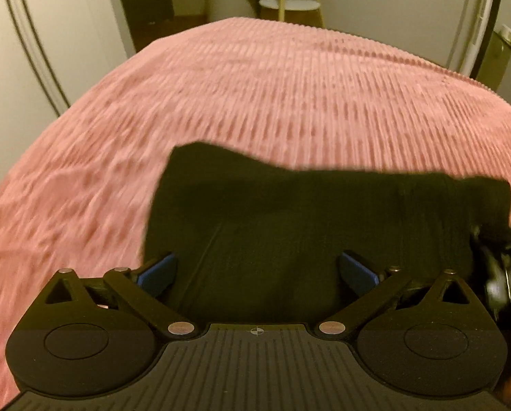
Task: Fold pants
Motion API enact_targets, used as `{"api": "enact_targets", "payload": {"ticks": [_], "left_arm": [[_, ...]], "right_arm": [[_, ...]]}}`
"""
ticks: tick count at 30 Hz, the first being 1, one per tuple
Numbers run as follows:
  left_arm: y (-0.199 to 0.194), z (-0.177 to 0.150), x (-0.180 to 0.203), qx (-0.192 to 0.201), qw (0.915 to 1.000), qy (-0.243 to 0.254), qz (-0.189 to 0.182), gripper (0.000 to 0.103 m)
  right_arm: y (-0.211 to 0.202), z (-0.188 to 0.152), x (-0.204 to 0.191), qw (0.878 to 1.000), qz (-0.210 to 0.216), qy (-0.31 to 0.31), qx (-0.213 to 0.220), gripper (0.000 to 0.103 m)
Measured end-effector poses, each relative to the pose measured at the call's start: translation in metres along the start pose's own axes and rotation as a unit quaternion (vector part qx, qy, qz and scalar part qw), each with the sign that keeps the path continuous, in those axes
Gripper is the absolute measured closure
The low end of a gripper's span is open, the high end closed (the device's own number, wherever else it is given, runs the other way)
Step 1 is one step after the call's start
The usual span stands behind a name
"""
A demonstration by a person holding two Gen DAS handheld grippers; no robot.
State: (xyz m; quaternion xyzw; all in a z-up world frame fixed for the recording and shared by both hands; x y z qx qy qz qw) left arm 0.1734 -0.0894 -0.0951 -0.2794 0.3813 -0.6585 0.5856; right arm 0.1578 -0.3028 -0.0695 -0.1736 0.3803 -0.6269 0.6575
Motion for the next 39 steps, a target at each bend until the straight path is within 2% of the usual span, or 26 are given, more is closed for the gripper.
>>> {"api": "enact_targets", "payload": {"ticks": [1,3,5,8,10,12,16,20,22,25,36,38,39], "left_arm": [[-0.009,-0.009,-0.004,-0.001,1.0000,0.002,0.001,0.000],[-0.024,-0.026,-0.011,0.000,1.0000,0.005,0.008,0.000],[-0.036,-0.042,-0.018,0.002,0.9998,0.005,0.019,0.000],[-0.044,-0.057,-0.023,0.002,0.9995,0.002,0.032,0.000],[-0.045,-0.064,-0.027,-0.003,0.9995,-0.005,0.032,0.000],[-0.045,-0.070,-0.033,-0.008,0.9992,-0.017,0.035,0.000],[-0.048,-0.080,-0.044,-0.016,0.9984,-0.041,0.035,0.000],[-0.049,-0.088,-0.053,-0.016,0.9974,-0.063,0.031,0.000],[-0.047,-0.092,-0.058,-0.019,0.9959,-0.087,0.015,0.000],[-0.046,-0.097,-0.066,-0.020,0.9930,-0.116,-0.002,0.000],[-0.043,-0.099,-0.066,-0.023,0.9918,-0.126,-0.007,0.000],[-0.042,-0.100,-0.066,-0.027,0.9912,-0.129,-0.008,0.000],[-0.042,-0.100,-0.066,-0.026,0.9914,-0.128,-0.006,0.000]], "right_arm": [[-0.019,-0.007,0.003,1.000,0.020,0.018,0.008,0.073],[-0.047,-0.026,0.013,0.998,0.034,0.051,0.018,0.049],[-0.063,-0.049,0.024,0.997,0.025,0.071,0.009,0.048],[-0.064,-0.078,0.038,0.994,0.030,0.103,-0.033,0.047],[-0.065,-0.077,0.047,0.988,0.041,0.143,-0.037,0.047],[-0.065,-0.072,0.052,0.986,0.039,0.161,-0.030,0.042],[-0.052,-0.080,0.057,0.979,0.052,0.191,-0.051,0.037],[-0.047,-0.077,0.060,0.972,0.081,0.214,-0.058,0.037],[-0.048,-0.077,0.062,0.970,0.086,0.221,-0.055,0.041],[-0.046,-0.075,0.064,0.966,0.092,0.237,-0.054,0.042],[-0.017,-0.068,0.052,0.962,0.128,0.229,-0.080,0.042],[-0.015,-0.068,0.049,0.965,0.123,0.218,-0.079,0.048],[-0.015,-0.069,0.047,0.969,0.111,0.205,-0.079,0.055]]}}
Point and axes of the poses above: each gripper's, at about its wrist camera, not at the fingertips, and y roughly the way its jaws point, x to its right, z to its top, the point moved 8 cm from there along y, roughly the way its jaws point, and after that the axes turned 3 degrees about y, right-handed, at the moved point
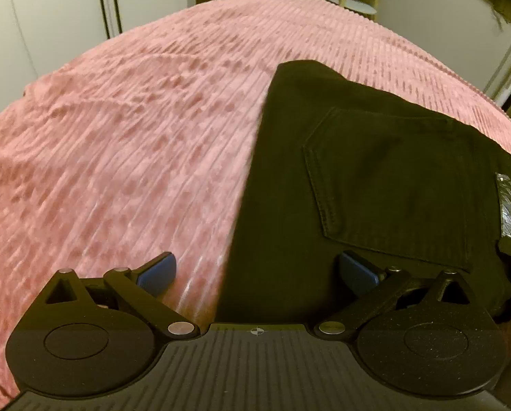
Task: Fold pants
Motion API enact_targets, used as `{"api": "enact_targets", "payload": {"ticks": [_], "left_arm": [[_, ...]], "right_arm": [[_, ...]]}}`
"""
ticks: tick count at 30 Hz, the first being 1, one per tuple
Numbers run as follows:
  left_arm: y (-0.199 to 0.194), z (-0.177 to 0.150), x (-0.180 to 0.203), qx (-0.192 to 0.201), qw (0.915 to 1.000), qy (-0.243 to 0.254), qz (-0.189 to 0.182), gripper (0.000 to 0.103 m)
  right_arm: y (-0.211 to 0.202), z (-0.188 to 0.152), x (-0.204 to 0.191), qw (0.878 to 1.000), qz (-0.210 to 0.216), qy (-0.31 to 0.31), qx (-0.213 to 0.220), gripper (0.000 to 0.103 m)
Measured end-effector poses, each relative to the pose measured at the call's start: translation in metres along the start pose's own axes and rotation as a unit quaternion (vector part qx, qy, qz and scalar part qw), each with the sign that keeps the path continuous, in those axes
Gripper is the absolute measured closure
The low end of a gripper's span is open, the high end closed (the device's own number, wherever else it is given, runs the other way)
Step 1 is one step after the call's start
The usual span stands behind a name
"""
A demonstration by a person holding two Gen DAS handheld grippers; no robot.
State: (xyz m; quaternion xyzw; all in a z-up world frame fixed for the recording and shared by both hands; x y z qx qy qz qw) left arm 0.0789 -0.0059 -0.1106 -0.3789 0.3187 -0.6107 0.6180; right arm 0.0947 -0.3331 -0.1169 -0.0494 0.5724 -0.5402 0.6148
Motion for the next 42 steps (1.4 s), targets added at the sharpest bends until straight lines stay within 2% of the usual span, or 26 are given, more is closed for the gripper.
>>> {"api": "enact_targets", "payload": {"ticks": [3,6,10,13,15,17,18,20,21,24,27,31,34,38,42], "left_arm": [[0.000,0.000,0.000,0.003,1.0000,0.007,0.005,0.000],[-0.003,0.002,0.000,0.008,0.9998,0.011,0.012,0.000],[-0.016,0.008,0.000,0.031,0.9990,0.022,0.025,0.000],[-0.028,0.016,0.001,0.054,0.9974,0.036,0.031,0.000],[-0.031,0.022,0.001,0.065,0.9962,0.047,0.034,0.000],[-0.024,0.028,-0.003,0.062,0.9958,0.051,0.043,0.000],[-0.017,0.030,-0.007,0.054,0.9964,0.049,0.042,0.000],[-0.006,0.030,-0.011,0.035,0.9983,0.037,0.028,0.000],[-0.002,0.030,-0.013,0.029,0.9990,0.030,0.018,0.000],[0.008,0.034,-0.018,0.025,0.9995,0.016,-0.014,0.000],[0.021,0.041,-0.019,0.024,0.9989,0.019,-0.035,0.000],[0.037,0.053,-0.014,0.012,0.9965,0.005,-0.083,0.000],[0.049,0.058,-0.006,-0.016,0.9924,-0.007,-0.122,0.000],[0.057,0.063,0.012,-0.030,0.9912,0.008,-0.129,0.000],[0.064,0.068,0.029,-0.033,0.9882,0.025,-0.147,0.000]], "right_arm": [[-0.002,-0.003,-0.013,0.998,-0.030,-0.052,0.018,0.064],[-0.007,-0.006,-0.029,0.991,-0.056,-0.112,0.044,0.072],[-0.026,-0.005,-0.049,0.977,-0.077,-0.176,0.094,0.076],[-0.034,-0.003,-0.054,0.970,-0.091,-0.193,0.114,0.080],[-0.029,-0.005,-0.047,0.969,-0.104,-0.196,0.104,0.079],[-0.012,-0.003,-0.027,0.978,-0.125,-0.156,0.061,0.069],[-0.009,0.001,-0.017,0.983,-0.127,-0.125,0.045,0.059],[-0.016,0.010,-0.012,0.990,-0.100,-0.090,0.041,0.053],[-0.022,0.015,-0.011,0.991,-0.088,-0.088,0.046,0.046],[-0.041,0.031,0.007,0.991,-0.087,-0.071,0.076,0.029],[-0.042,0.046,0.028,0.998,-0.022,-0.008,0.052,0.027],[-0.016,0.054,0.040,1.000,0.011,0.007,0.009,0.022],[0.001,0.055,0.039,0.997,0.063,0.033,-0.014,0.020],[0.017,0.057,0.034,0.993,0.106,0.037,-0.029,0.019],[0.030,0.056,0.022,0.993,0.107,0.000,-0.044,0.020]]}}
Point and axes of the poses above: each gripper's, at about its wrist camera, not at the fingertips, and y roughly the way its jaws point, x to its right, z to its top, the point moved 8 cm from there along y, roughly the way its jaws point, and after that the axes turned 3 degrees about y, right-handed, at the moved point
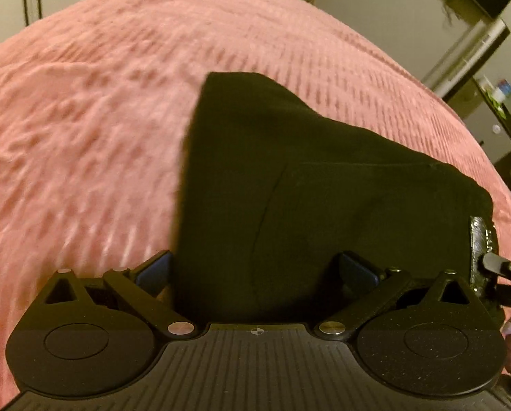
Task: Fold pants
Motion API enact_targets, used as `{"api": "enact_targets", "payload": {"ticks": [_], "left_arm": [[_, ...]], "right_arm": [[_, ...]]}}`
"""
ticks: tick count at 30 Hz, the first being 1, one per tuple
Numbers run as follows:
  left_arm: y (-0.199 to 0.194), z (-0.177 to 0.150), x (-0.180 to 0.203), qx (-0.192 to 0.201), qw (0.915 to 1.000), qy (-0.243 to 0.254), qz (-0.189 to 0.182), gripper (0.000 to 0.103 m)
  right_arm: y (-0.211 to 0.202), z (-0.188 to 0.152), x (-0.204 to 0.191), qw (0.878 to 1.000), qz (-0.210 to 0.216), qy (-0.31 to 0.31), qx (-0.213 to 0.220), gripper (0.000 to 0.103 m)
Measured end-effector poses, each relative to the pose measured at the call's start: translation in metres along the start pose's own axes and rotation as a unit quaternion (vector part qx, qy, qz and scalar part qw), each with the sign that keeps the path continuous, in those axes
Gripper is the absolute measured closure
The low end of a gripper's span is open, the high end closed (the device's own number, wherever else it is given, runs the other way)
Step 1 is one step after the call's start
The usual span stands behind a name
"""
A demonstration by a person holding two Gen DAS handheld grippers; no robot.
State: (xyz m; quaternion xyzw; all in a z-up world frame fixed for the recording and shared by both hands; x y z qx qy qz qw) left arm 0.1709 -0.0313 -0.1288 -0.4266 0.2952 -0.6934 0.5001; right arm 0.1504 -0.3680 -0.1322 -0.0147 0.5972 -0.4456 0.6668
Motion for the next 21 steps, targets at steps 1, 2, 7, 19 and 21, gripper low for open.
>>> {"api": "enact_targets", "payload": {"ticks": [1,2,7,19,21], "left_arm": [[0.002,0.001,0.003,-0.001,1.0000,0.003,-0.003,0.000],[0.004,0.003,0.005,-0.001,1.0000,0.005,-0.008,0.000],[0.007,0.003,0.008,0.000,0.9999,0.008,-0.007,0.000],[0.011,0.002,0.004,0.006,0.9993,0.015,-0.034,0.000],[0.011,0.003,0.005,0.018,0.9992,0.013,-0.034,0.000]], "right_arm": [[0.003,0.000,-0.002,1.000,-0.002,-0.008,-0.004,0.019],[0.006,0.000,-0.004,1.000,-0.002,-0.013,-0.006,0.019],[0.011,0.002,-0.007,1.000,-0.004,-0.022,-0.004,0.029],[0.015,0.001,0.001,0.999,0.027,0.023,-0.014,0.044],[0.022,0.002,0.000,0.999,0.024,0.024,-0.015,0.043]]}}
Point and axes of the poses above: each gripper's, at about its wrist camera, not at the fingertips, and y roughly the way its jaws point, x to its right, z to its top, the point moved 8 cm from there along y, roughly the way its jaws point, and after that the axes turned 3 degrees about y, right-handed, at the moved point
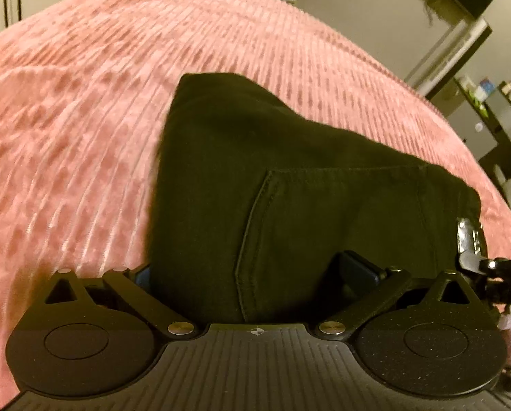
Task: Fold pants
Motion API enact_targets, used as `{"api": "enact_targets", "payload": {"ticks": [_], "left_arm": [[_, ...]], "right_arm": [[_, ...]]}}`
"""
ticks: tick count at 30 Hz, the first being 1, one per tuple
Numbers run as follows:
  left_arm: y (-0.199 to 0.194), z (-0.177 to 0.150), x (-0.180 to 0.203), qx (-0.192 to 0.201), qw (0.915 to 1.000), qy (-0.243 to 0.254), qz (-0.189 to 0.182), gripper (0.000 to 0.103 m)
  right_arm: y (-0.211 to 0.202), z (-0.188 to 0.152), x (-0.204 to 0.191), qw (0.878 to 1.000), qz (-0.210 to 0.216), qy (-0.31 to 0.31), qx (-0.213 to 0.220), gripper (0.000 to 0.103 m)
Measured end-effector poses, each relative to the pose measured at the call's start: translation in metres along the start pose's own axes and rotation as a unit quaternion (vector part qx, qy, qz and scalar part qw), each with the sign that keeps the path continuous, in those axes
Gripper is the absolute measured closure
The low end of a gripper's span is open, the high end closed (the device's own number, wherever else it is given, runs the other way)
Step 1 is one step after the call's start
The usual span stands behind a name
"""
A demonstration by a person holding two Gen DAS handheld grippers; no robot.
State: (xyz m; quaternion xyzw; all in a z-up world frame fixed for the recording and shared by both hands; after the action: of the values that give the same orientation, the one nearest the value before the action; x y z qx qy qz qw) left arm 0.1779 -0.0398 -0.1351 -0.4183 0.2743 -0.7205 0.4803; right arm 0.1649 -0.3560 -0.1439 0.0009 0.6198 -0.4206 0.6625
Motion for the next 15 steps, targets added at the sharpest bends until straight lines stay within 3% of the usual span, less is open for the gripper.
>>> {"api": "enact_targets", "payload": {"ticks": [2,4,9,12,15], "left_arm": [[-0.003,0.001,0.005,0.010,0.9999,0.008,0.010,0.005],[-0.010,0.002,0.009,0.021,0.9996,0.014,0.015,0.014],[-0.029,0.013,0.007,0.033,0.9990,0.003,0.029,0.057],[-0.046,0.025,0.008,0.055,0.9983,-0.001,0.021,0.067],[-0.064,0.041,0.013,0.093,0.9953,-0.001,0.026,0.067]], "right_arm": [[0.005,0.000,-0.005,1.000,-0.017,-0.010,0.007,0.046],[0.003,-0.002,-0.014,0.999,-0.031,-0.031,0.018,0.060],[-0.005,0.003,-0.043,0.997,-0.031,-0.066,0.037,0.071],[-0.008,0.017,-0.064,0.995,-0.021,-0.081,0.049,0.072],[-0.008,0.036,-0.088,0.993,-0.012,-0.100,0.067,0.072]]}}
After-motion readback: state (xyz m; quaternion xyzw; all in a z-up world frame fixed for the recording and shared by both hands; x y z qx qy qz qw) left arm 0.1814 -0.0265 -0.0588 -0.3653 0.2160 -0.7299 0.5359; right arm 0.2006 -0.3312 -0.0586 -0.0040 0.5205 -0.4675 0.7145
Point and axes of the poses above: each gripper's, at about its wrist camera, not at the fingertips, and y roughly the way its jaws point, x to its right, z to its top, the point moved 8 cm from there along y, roughly the way its jaws point, and after that the axes turned 3 degrees about y, right-handed, at the moved point
